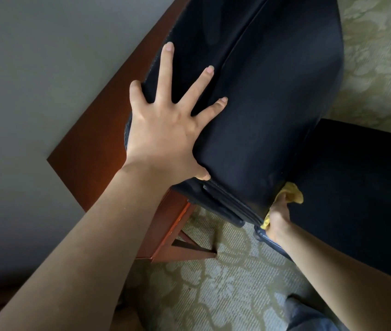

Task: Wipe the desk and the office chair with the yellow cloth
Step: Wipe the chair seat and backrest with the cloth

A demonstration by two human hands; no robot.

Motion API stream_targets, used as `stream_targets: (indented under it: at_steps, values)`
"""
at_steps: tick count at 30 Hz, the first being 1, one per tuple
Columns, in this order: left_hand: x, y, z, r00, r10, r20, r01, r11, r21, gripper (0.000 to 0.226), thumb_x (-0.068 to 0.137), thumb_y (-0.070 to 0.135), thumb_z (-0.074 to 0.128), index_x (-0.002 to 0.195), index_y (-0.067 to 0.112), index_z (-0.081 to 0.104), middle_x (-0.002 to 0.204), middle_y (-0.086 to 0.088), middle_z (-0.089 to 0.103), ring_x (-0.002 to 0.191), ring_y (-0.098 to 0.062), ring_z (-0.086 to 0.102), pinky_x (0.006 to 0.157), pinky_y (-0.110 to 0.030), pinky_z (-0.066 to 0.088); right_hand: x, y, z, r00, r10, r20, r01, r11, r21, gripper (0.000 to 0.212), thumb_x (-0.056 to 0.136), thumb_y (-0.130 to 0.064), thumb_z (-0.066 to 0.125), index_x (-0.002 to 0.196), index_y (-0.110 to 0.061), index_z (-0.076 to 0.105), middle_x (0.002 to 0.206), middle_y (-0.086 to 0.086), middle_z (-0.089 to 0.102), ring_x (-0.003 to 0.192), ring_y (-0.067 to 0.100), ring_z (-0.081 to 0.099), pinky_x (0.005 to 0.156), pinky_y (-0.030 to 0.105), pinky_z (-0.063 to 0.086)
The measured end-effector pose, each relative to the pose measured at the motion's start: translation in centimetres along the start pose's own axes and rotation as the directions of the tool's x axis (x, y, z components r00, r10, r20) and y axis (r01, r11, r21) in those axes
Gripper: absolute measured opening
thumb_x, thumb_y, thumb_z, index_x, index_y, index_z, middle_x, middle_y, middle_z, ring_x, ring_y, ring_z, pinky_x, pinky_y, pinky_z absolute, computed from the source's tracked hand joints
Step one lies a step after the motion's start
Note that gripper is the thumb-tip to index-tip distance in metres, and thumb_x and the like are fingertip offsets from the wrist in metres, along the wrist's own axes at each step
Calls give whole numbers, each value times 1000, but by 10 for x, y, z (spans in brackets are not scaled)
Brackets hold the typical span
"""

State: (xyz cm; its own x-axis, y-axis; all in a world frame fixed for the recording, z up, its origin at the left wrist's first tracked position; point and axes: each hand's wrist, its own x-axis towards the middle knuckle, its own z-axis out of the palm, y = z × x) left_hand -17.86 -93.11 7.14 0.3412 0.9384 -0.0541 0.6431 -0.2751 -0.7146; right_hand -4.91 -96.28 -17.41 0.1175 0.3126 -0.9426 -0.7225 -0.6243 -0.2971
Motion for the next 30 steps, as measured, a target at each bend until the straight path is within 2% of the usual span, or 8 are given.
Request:
stream_targets:
  at_steps: [6, 11, 18, 20, 22, 26, 27, 30]
  values:
    - [0, 1, 0, 1000, -1, -2, 1, 1000, 7, 121, 48, 95, 44, 147, 45, -5, 159, 4, -15, 139, -46, -21, 102, -67, 21, -8, 7, 2, 969, 174, 175, -194, 975, 107, 49, 97, -42, 19, 132, -24, 48, 140, -8, 42, 131, 30, 36, 97, 47, 34]
    - [2, 1, -1, 1000, 1, 11, -1, 1000, 0, 122, 48, 95, 46, 147, 45, -7, 158, 4, -17, 137, -46, -25, 103, -67, 20, -49, -2, 10, 929, 296, 223, -324, 940, 104, 44, 104, -22, 22, 143, -7, 35, 154, 10, 28, 140, 33, 25, 115, 49, 21]
    - [1, 1, -6, 1000, -8, 16, 9, 998, -61, 110, 58, 93, 39, 148, 46, -1, 159, 5, -14, 136, -45, -28, 103, -67, 17, -131, -33, 27, 812, 429, 396, -498, 863, 87, 44, 98, -7, 27, 139, -4, 43, 144, 7, 44, 127, 24, 47, 108, 46, 32]
    - [1, 1, -8, 1000, -21, 9, 22, 996, -87, 99, 64, 91, 28, 148, 46, 1, 160, 5, -12, 137, -44, -28, 103, -67, 16, -151, -44, 26, 756, 440, 485, -529, 847, 57, 49, 88, 2, 25, 114, -12, 64, 89, 3, 65, 73, 16, 55, 103, 42, 35]
    - [0, 2, -11, 999, -40, -1, 39, 993, -107, 91, 68, 87, 19, 148, 46, 5, 160, 6, -9, 139, -42, -27, 104, -67, 15, -174, -58, 26, 724, 416, 550, -497, 868, -2, 34, 76, 9, 26, 66, 2, 58, 50, 11, 51, 57, 23, 39, 111, 45, 28]
    - [-2, 3, -15, 997, -72, -18, 69, 987, -147, 79, 74, 78, 6, 147, 48, 14, 161, 8, -1, 141, -40, -23, 104, -66, 14, -192, -66, 15, 625, 291, 724, -355, 932, -68, 27, 96, -3, 34, 103, 22, 41, 137, 31, 44, 111, 45, 57, 90, 50, 48]
    - [-3, 3, -16, 997, -78, -31, 72, 984, -162, 76, 77, 76, 8, 146, 48, 19, 161, 9, 3, 142, -40, -21, 104, -66, 13, -199, -70, 9, 557, 272, 785, -356, 932, -70, 14, 98, -8, 36, 107, -15, 43, 139, 32, 41, 105, 45, 61, 81, 53, 52]
    - [-5, 9, -20, 990, -100, -103, 76, 974, -213, 62, 87, 67, 30, 141, 40, 40, 158, 2, 22, 144, -42, -7, 105, -70, 2, -187, -96, -13, 538, 182, 823, -194, 977, -89, 38, 95, -28, 49, 112, 3, 64, 110, 28, 65, 91, 40, 68, 68, 51, 57]
